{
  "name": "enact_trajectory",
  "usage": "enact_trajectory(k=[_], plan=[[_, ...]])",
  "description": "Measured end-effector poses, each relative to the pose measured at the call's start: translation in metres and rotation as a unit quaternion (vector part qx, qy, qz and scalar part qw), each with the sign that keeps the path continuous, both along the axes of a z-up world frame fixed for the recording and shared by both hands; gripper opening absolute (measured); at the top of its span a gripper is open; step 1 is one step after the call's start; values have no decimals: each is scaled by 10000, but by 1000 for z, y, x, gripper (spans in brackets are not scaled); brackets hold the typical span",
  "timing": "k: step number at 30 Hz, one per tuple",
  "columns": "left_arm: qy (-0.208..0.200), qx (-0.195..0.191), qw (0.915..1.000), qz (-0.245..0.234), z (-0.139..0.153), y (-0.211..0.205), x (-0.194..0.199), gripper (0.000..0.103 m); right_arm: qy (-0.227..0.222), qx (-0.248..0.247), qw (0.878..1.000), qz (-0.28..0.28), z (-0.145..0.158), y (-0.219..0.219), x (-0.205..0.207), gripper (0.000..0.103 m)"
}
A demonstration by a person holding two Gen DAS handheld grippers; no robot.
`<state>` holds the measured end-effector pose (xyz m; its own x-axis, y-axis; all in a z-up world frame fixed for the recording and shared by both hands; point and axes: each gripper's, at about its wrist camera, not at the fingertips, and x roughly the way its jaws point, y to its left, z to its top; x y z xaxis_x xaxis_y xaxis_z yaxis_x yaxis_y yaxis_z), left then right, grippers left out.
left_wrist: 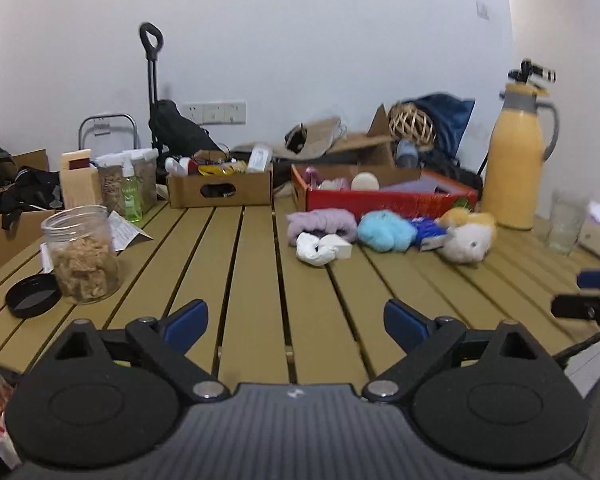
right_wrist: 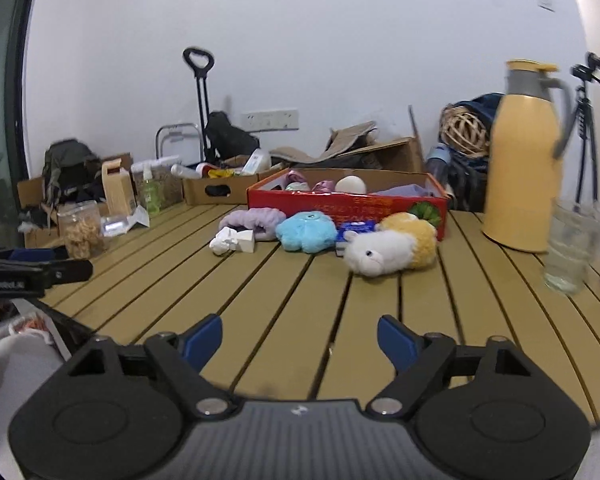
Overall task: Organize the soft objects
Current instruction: 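Grasp the white tissue with the left gripper while the right grasps the white foam wedge, then carry the tissue and foam wedge into the box and open both grippers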
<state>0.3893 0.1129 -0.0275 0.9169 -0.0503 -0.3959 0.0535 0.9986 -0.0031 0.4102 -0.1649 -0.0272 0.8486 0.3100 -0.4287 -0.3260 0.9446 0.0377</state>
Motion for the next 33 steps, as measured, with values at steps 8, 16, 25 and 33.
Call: enact_trajectory(k=[8,16,25,33], plan=[[424,797,9854,-1440,-8,-4,118,87,279,-278,9968,701,4,65,141,58],[789,872,9665,-2281,-40,-3,222,78,781,-152,9903,1141,-7,110,242,47],[1039,75,9674,-2308,-41,20,232,20,1329,429,9800,1416,-33,124,279,30],[910,-272,9858,-1383,-33,27,190,18,1072,315,9865,1194,-25,102,235,13]])
